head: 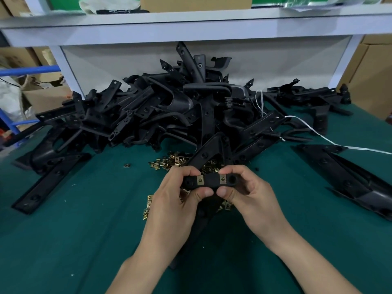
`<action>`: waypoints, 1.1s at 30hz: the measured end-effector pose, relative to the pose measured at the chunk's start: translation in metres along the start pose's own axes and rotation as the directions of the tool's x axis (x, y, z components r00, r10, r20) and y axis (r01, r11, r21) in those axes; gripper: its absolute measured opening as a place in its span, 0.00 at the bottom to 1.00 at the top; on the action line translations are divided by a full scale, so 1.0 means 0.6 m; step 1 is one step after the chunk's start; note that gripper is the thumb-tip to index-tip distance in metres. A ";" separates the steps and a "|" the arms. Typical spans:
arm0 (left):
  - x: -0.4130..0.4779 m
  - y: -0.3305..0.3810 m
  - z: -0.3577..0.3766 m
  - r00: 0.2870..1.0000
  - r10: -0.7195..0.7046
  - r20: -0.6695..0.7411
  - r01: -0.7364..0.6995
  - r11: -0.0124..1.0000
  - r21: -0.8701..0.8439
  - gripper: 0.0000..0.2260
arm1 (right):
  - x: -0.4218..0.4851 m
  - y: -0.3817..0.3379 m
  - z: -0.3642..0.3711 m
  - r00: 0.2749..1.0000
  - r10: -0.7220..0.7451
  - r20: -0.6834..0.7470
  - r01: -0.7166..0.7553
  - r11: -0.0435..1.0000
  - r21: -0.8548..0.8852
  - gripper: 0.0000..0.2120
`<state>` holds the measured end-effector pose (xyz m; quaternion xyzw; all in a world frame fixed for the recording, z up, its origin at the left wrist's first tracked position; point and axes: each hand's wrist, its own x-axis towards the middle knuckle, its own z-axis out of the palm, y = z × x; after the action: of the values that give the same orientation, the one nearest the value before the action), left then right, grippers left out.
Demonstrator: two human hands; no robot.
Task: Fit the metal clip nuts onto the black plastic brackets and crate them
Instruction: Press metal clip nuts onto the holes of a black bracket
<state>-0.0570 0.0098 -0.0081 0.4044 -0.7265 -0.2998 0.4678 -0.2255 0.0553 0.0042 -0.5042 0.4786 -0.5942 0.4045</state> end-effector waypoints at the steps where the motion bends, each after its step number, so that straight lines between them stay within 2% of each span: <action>1: 0.000 0.000 0.000 1.000 -0.001 0.002 0.001 1.000 0.002 0.12 | 0.000 0.000 0.000 1.000 0.001 0.003 -0.001 1.000 0.003 0.11; 21: -0.004 0.000 0.004 1.000 0.026 -0.017 -0.026 0.999 0.027 0.12 | 0.001 0.000 -0.002 1.000 -0.006 0.023 0.005 0.998 0.055 0.12; 27: -0.006 -0.003 0.004 1.000 0.020 -0.007 -0.020 0.999 0.045 0.15 | 0.001 0.001 -0.002 1.000 -0.011 0.025 0.010 0.998 0.058 0.12; 33: -0.004 0.003 0.004 0.996 0.093 -0.012 -0.092 0.993 0.069 0.10 | 0.000 0.002 -0.001 1.000 -0.014 0.025 0.012 0.998 0.066 0.12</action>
<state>-0.0592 0.0129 -0.0089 0.3883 -0.7506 -0.2497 0.4728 -0.2262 0.0550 0.0030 -0.5012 0.4504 -0.6059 0.4228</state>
